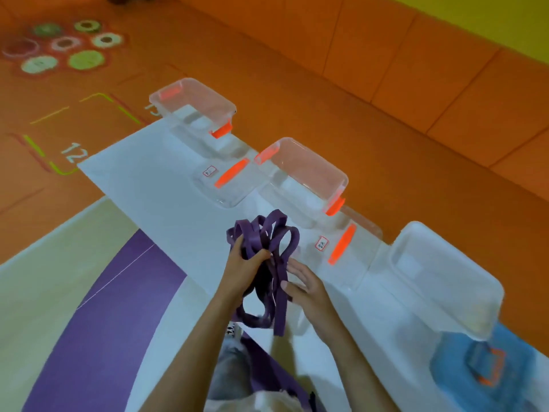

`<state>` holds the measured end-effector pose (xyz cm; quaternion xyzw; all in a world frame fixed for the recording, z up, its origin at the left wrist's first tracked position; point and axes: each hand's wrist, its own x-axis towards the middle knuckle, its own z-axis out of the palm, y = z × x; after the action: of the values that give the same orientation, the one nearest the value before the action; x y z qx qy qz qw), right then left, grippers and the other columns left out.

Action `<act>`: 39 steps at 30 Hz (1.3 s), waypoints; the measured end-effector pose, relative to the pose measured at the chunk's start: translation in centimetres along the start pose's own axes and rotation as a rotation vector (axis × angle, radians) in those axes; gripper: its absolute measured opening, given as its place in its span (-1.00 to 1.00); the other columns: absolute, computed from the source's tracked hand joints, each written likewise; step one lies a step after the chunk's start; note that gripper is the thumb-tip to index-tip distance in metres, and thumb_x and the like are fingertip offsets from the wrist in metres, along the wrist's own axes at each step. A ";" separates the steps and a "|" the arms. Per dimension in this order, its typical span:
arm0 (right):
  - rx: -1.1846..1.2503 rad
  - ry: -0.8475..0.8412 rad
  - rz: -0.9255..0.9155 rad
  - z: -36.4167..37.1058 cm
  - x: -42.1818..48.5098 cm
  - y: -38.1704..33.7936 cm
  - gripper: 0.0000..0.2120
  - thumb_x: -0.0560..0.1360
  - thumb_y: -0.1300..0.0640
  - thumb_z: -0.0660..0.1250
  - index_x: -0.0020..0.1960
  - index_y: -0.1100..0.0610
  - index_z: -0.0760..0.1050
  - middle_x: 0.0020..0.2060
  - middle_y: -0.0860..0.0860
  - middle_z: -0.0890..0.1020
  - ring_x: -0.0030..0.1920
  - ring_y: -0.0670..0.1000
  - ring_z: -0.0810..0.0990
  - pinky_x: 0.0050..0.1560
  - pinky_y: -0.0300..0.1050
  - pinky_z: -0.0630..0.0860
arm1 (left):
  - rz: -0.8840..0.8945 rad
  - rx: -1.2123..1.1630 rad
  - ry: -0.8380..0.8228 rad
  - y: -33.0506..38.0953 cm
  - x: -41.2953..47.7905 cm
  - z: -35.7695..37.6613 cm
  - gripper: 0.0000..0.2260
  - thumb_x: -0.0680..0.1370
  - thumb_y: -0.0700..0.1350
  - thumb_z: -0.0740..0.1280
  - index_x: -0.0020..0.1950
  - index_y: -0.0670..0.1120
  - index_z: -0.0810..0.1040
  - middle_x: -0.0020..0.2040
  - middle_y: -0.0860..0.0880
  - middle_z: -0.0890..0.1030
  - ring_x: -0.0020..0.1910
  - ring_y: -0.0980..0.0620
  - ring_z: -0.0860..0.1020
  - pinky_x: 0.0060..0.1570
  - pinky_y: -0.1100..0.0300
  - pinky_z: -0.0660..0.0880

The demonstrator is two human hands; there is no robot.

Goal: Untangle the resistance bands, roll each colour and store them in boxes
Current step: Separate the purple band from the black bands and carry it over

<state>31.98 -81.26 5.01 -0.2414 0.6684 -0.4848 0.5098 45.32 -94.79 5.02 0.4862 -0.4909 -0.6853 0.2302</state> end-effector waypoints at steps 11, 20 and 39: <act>-0.055 0.179 0.312 4.4 9.0 0.8 -0.54 0.65 0.30 0.33 0.50 0.04 0.35 0.35 -0.07 0.50 0.01 -0.28 0.68 -0.06 -0.42 0.54 | -0.103 0.567 -0.177 -0.4 11.5 -3.2 -0.46 0.49 -0.17 0.50 0.47 -0.06 0.51 0.20 -0.17 0.61 0.31 -0.29 0.54 0.32 -0.24 0.52; -0.380 0.234 0.368 6.0 9.3 3.1 -0.52 0.68 0.12 0.34 0.57 0.05 0.34 0.53 0.08 0.42 0.46 0.13 0.50 0.44 0.07 0.50 | -0.047 1.399 -0.165 -2.1 11.5 -2.9 -0.02 0.53 0.48 0.27 0.73 0.11 -0.18 0.69 -0.22 0.09 0.58 -0.29 0.28 0.48 -0.13 0.37; -0.913 0.420 0.256 2.8 0.0 5.9 -0.52 0.71 -0.04 0.22 0.61 -0.10 0.26 0.61 -0.05 0.31 0.57 0.04 0.35 0.52 0.00 0.36 | 0.261 1.519 -0.049 -2.9 3.7 -0.5 -0.12 0.58 0.48 0.15 0.74 0.08 -0.07 0.71 -0.32 -0.09 0.70 -0.34 -0.01 0.62 -0.26 0.08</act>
<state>35.53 -79.89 -0.26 -0.2528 0.9240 -0.1155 0.2625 44.66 -96.77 0.73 0.4336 -0.8850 -0.1379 -0.0988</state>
